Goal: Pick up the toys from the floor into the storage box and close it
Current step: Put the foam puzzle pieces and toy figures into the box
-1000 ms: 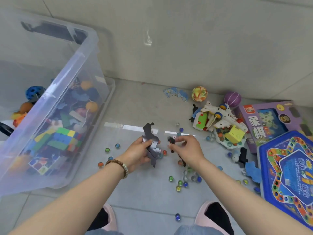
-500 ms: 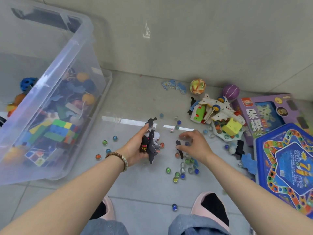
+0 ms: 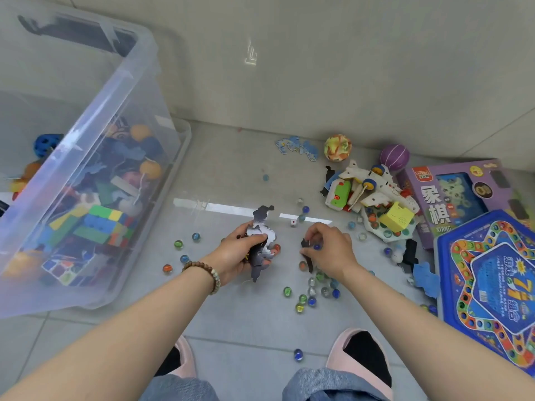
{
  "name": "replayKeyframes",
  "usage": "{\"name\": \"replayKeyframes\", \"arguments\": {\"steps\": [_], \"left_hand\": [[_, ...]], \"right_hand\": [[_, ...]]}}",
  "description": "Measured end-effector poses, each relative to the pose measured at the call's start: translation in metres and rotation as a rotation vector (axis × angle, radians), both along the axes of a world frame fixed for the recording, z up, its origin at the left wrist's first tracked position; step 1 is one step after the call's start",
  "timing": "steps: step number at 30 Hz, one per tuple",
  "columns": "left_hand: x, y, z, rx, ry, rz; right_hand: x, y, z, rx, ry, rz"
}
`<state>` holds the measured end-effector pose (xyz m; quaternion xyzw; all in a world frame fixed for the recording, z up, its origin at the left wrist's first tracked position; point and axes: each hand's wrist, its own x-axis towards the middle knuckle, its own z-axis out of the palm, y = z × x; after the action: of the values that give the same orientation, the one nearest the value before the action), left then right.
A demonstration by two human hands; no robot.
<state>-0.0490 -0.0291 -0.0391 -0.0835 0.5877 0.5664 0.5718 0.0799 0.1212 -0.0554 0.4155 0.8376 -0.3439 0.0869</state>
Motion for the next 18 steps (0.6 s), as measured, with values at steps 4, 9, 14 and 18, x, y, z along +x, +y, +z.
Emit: {"name": "replayKeyframes", "arguments": {"steps": [4,9,14,18], "left_hand": [[0.002,0.006,0.005,-0.005,-0.012,-0.072],[0.012,0.02,0.012,0.002,-0.057,-0.109],[0.019,0.021,0.004,0.024,0.022,-0.14],[0.029,0.025,0.0,-0.009,0.044,-0.148]], "right_hand": [[-0.016,-0.001,0.029,-0.406,0.362,-0.326],[-0.012,0.011,0.051,-0.4,0.39,-0.193],[0.044,0.026,0.025,-0.35,0.3,-0.446],[0.067,0.022,0.002,-0.332,0.253,-0.411]]}}
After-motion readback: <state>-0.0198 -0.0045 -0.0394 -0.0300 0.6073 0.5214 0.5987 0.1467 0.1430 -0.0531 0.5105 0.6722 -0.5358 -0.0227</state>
